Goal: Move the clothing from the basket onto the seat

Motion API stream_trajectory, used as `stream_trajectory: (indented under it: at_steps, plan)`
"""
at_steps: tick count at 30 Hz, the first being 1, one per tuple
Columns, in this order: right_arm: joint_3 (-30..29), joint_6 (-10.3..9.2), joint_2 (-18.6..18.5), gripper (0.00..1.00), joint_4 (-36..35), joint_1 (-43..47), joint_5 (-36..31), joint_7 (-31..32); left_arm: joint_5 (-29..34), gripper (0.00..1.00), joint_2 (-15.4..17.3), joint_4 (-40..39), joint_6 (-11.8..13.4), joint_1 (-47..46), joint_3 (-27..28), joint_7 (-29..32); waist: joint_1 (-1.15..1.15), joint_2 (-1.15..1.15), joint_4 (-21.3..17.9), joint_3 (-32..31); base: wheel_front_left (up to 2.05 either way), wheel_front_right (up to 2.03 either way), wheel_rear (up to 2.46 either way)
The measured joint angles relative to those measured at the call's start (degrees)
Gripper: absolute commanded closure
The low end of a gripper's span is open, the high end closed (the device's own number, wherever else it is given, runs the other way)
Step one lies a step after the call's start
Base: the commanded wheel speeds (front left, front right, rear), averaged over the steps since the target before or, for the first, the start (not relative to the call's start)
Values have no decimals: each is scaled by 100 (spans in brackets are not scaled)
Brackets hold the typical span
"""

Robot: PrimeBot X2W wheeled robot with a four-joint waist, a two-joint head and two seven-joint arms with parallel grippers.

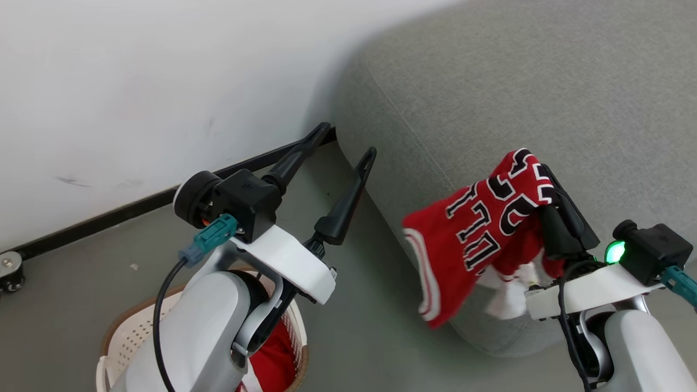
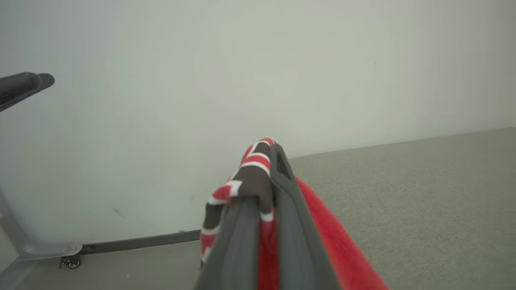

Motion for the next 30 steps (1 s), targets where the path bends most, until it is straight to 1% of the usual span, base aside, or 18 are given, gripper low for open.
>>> stream_trajectory:
  at_steps: [6,9,15,19,25,26,28,30]
  plan:
    - [-67,0,2,100,64,-203,132,0,23,0,60,-142,111,9,46,67,0,0,-128,95,0,0,0]
    - [-236,0,4,100,113,-591,200,0,44,0,120,-266,197,23,65,145,0,0,-159,208,0,0,0]
    - [-502,0,3,100,369,-1238,349,0,66,0,131,-460,283,142,63,271,0,0,-115,404,0,0,0]
    - [-765,0,4,100,656,-1746,334,0,85,0,162,-604,338,146,47,361,0,0,-52,557,0,0,0]
    - [-1081,0,-10,100,1032,-2506,32,0,167,0,200,-858,355,145,-11,554,0,0,63,818,0,0,0]
    - [-1098,0,-43,100,1088,-2649,4,0,167,0,201,-889,355,145,-20,594,0,0,84,867,0,0,0]
    - [-1068,1,-235,100,1226,-2910,-240,0,167,0,210,-968,356,145,-38,653,0,0,126,966,0,0,0]
    - [-1066,0,-401,100,1381,-3147,-335,0,169,0,220,-1039,364,143,-48,689,0,0,167,1067,0,0,0]
